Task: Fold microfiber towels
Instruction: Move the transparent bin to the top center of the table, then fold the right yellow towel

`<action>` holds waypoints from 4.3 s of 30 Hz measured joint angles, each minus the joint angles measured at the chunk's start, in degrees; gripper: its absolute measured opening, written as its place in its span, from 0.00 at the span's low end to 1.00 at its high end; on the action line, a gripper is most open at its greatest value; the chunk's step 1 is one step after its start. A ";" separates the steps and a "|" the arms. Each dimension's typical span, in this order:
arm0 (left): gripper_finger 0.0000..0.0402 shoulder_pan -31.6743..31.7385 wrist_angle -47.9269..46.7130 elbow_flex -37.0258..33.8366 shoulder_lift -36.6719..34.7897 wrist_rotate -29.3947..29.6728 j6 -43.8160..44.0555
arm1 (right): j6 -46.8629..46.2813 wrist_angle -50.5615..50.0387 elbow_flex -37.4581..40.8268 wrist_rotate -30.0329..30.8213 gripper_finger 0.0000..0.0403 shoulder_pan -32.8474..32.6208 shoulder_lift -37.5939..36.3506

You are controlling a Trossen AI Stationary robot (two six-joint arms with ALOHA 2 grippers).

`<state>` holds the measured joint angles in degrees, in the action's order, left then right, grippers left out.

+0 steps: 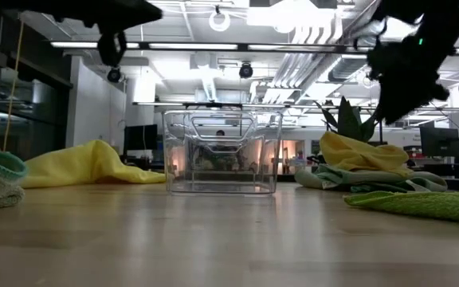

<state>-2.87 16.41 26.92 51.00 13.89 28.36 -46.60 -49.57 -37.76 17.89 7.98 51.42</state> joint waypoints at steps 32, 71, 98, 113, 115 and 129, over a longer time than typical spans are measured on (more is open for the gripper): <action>0.00 6.33 -0.04 4.50 3.47 -9.26 -0.02 | 2.61 0.05 -5.22 0.11 0.02 5.51 25.05; 0.00 -4.68 -6.33 16.82 39.20 -13.77 -5.29 | 22.52 -10.59 -34.31 -19.40 0.00 5.48 19.73; 0.00 13.54 -3.39 19.47 43.91 12.71 -15.36 | 22.61 -9.45 -34.31 -20.77 0.00 5.47 19.75; 0.00 13.48 -3.51 19.50 23.38 -14.52 -23.56 | 14.91 5.62 -34.27 -28.42 0.00 -1.08 22.13; 0.01 11.36 -3.84 19.52 22.80 -14.29 -24.07 | 13.05 8.45 -34.27 -30.01 0.00 -2.16 23.36; 0.38 -0.67 -4.53 19.41 26.12 -0.03 -36.94 | 4.72 18.23 -34.27 -36.97 0.00 -6.29 33.92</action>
<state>-3.55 11.89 46.33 77.12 13.87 -8.58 -41.88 -31.33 -72.03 -19.08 1.69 85.34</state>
